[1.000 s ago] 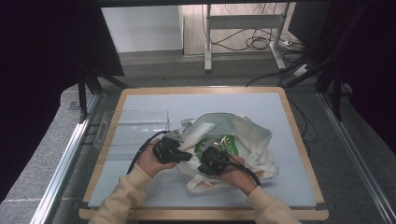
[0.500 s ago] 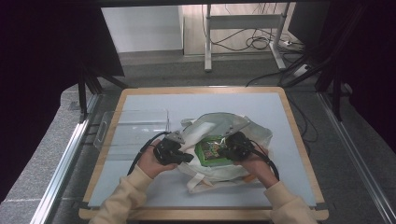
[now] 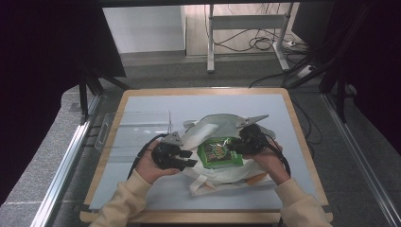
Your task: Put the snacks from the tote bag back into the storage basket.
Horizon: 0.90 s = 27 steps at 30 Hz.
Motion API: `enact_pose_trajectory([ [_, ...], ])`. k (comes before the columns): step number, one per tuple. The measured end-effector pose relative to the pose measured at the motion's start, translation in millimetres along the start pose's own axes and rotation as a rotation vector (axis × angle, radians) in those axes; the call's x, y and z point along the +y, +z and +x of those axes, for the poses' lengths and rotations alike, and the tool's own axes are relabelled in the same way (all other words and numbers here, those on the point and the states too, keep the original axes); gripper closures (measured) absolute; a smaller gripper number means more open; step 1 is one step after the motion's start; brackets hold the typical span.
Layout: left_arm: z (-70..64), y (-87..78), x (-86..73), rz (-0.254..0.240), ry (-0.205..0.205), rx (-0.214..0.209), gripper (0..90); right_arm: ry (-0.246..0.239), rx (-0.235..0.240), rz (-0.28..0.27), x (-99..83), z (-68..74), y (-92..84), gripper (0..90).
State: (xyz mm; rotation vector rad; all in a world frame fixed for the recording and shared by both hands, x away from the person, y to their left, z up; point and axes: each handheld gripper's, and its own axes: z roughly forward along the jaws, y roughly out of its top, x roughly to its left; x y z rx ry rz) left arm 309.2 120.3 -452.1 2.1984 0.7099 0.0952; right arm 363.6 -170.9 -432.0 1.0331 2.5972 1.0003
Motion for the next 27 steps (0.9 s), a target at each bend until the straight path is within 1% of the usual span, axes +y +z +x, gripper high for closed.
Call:
enact_pose_trajectory([
  [1, -0.3, -1.7, -0.3, -0.003, 0.0, 0.006, 51.1, 0.014, -0.013, 0.002, 0.7, -1.0, -0.5, 61.2],
  [2, -0.4, -3.4, -0.5, -0.004, 0.006, 0.015, 48.3, 0.026, -0.02, 0.004, 1.6, -2.3, -1.0, 59.2],
  [3, -1.3, -4.8, -1.0, -0.009, 0.002, 0.02, 45.8, 0.039, -0.022, 0.006, 2.6, -3.3, -1.2, 57.3],
  [4, -1.1, -6.1, -1.0, -0.012, 0.01, 0.021, 44.1, 0.054, -0.026, 0.009, 3.9, -4.1, -1.2, 54.8],
  [5, -1.2, -6.7, -1.0, -0.017, 0.01, 0.021, 42.8, 0.065, -0.029, 0.012, 5.3, -4.8, -0.7, 51.9],
  [6, -1.8, -7.4, -1.1, -0.024, 0.001, 0.022, 41.8, 0.072, -0.036, 0.019, 6.4, -5.3, -0.1, 49.5],
  [7, -1.0, -8.2, -1.0, -0.016, 0.011, 0.023, 41.1, 0.083, -0.044, 0.027, 8.7, -5.6, 0.9, 47.5],
  [10, -1.1, -7.3, -1.4, -0.019, 0.004, 0.021, 39.9, 0.089, -0.065, 0.049, 15.6, -6.5, 5.1, 42.1],
  [11, -0.8, -7.1, -1.5, -0.016, 0.004, 0.018, 39.9, 0.089, -0.065, 0.049, 15.6, -6.5, 5.1, 42.1],
  [14, -0.2, -7.0, -1.6, -0.015, 0.004, 0.015, 39.2, 0.095, -0.077, 0.084, 21.2, -6.8, 12.3, 37.6],
  [18, -0.6, -6.4, -1.6, -0.015, 0.003, 0.013, 38.5, 0.112, -0.092, 0.132, 26.7, -6.5, 25.9, 33.8],
  [21, -0.5, -5.5, -1.6, -0.012, 0.012, 0.009, 38.1, 0.124, -0.099, 0.171, 28.4, -5.4, 36.5, 32.3],
  [23, -1.2, -4.7, -1.7, -0.009, 0.008, 0.006, 37.9, 0.145, -0.108, 0.202, 27.7, -6.0, 43.4, 32.3],
  [26, -1.2, -3.8, -1.5, -0.009, 0.016, 0.004, 37.6, 0.183, -0.12, 0.238, 25.9, -9.5, 51.6, 32.1],
  [27, -1.2, -3.6, -1.4, -0.008, 0.017, 0.003, 37.6, 0.2, -0.129, 0.26, 24.8, -11.7, 55.6, 32.1],
])
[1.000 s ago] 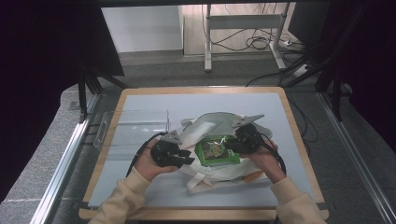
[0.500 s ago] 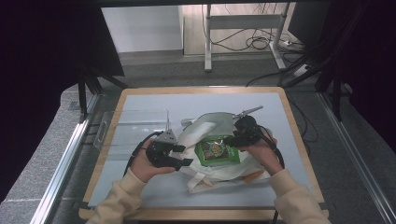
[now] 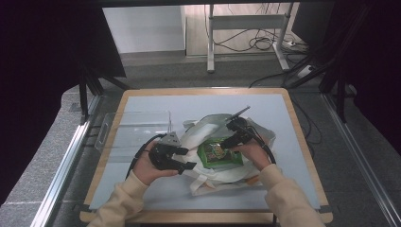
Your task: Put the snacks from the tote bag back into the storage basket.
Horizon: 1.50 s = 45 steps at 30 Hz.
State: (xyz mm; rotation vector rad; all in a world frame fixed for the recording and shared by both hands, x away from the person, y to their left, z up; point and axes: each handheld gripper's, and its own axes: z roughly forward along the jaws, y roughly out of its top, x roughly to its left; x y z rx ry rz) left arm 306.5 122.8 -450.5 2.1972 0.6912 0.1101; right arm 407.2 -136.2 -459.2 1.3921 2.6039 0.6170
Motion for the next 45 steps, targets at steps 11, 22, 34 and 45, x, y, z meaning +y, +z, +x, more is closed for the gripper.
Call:
enact_pose_trajectory([
  [11, 0.4, -1.6, -0.1, 0.005, 0.012, -0.004, 37.3, 0.08, -0.03, 0.08, -8.8, -6.0, 16.2, 31.8],
  [22, 0.3, -0.9, 0.1, -0.012, 0.006, 0.014, 36.5, 0.166, -0.023, 0.1, -18.1, -15.6, 27.4, 26.9],
  [34, -1.1, 0.0, 0.3, -0.008, 0.013, 0.011, 36.7, 0.172, 0.076, 0.112, -17.8, -17.4, 30.1, 53.5],
  [45, -0.8, 1.0, 0.2, -0.007, 0.012, 0.013, 36.7, 0.222, 0.177, 0.104, -17.6, -23.3, 30.1, 77.0],
])
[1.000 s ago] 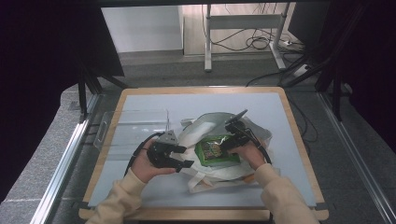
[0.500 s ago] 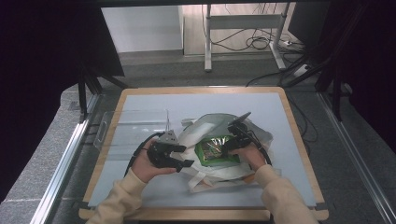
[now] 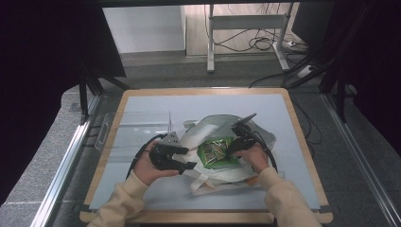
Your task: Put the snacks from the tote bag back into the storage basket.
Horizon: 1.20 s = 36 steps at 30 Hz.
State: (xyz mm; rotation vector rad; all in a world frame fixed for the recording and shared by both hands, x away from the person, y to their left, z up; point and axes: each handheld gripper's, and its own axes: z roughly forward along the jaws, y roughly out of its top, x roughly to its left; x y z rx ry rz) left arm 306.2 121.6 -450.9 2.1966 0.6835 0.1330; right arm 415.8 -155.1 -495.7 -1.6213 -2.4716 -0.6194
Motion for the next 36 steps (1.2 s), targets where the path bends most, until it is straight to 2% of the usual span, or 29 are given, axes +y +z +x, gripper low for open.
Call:
enact_pose_trajectory([
  [6, 0.0, 0.0, 0.0, 0.0, 0.0, 0.001, 36.7, 0.003, -0.004, -0.017, -0.8, 0.2, -3.5, 86.1],
  [11, 0.3, 0.2, -0.1, 0.0, -0.002, 0.002, 36.7, 0.005, -0.015, -0.015, -1.3, 2.4, -6.1, 86.9],
  [21, 0.7, 0.0, -0.1, 0.002, -0.005, 0.002, 36.7, -0.001, -0.003, -0.037, -8.0, 2.4, -21.7, 87.2],
  [29, 1.8, 0.1, -0.5, 0.007, -0.004, 0.003, 36.7, -0.015, 0.004, -0.095, -14.9, 0.4, -39.3, 87.3],
  [36, 2.2, -0.5, -0.4, 0.011, 0.003, 0.004, 36.7, -0.05, 0.01, -0.151, -20.2, 4.4, -56.2, 87.3],
])
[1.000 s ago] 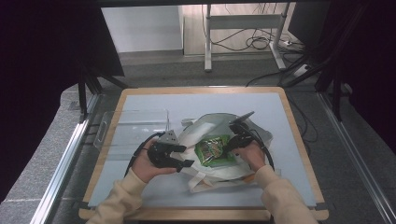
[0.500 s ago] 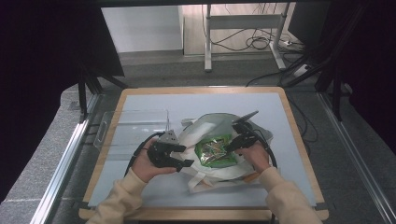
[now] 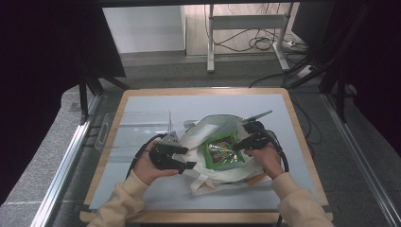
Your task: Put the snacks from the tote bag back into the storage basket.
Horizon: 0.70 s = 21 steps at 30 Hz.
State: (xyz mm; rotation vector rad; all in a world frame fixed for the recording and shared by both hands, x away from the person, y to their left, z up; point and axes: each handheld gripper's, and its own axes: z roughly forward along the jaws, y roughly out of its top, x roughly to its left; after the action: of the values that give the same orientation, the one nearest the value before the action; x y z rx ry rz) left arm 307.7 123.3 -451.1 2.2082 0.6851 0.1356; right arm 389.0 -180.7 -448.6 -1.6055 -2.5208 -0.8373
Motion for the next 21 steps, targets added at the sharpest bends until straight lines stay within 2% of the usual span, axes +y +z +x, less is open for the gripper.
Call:
enact_pose_trajectory([
  [5, 0.5, -0.1, 0.0, -0.001, 0.006, -0.002, 36.7, -0.026, 0.0, -0.026, 0.8, 2.1, -9.9, 87.4],
  [9, -0.1, -0.2, -0.3, -0.01, -0.015, -0.001, 36.7, -0.038, -0.003, -0.043, 1.4, 1.6, -17.7, 87.5],
  [14, 0.2, -0.7, -0.2, -0.012, -0.011, 0.001, 36.6, -0.059, -0.008, -0.057, 0.5, 3.3, -24.1, 87.7],
  [15, 0.2, -0.8, -0.3, -0.012, -0.011, 0.002, 36.5, -0.065, -0.025, -0.06, 0.4, 3.6, -25.2, 87.8],
  [21, 0.9, -0.9, -0.4, -0.014, -0.013, 0.003, 36.6, -0.068, -0.028, -0.086, -1.3, -1.5, -38.1, 88.0],
])
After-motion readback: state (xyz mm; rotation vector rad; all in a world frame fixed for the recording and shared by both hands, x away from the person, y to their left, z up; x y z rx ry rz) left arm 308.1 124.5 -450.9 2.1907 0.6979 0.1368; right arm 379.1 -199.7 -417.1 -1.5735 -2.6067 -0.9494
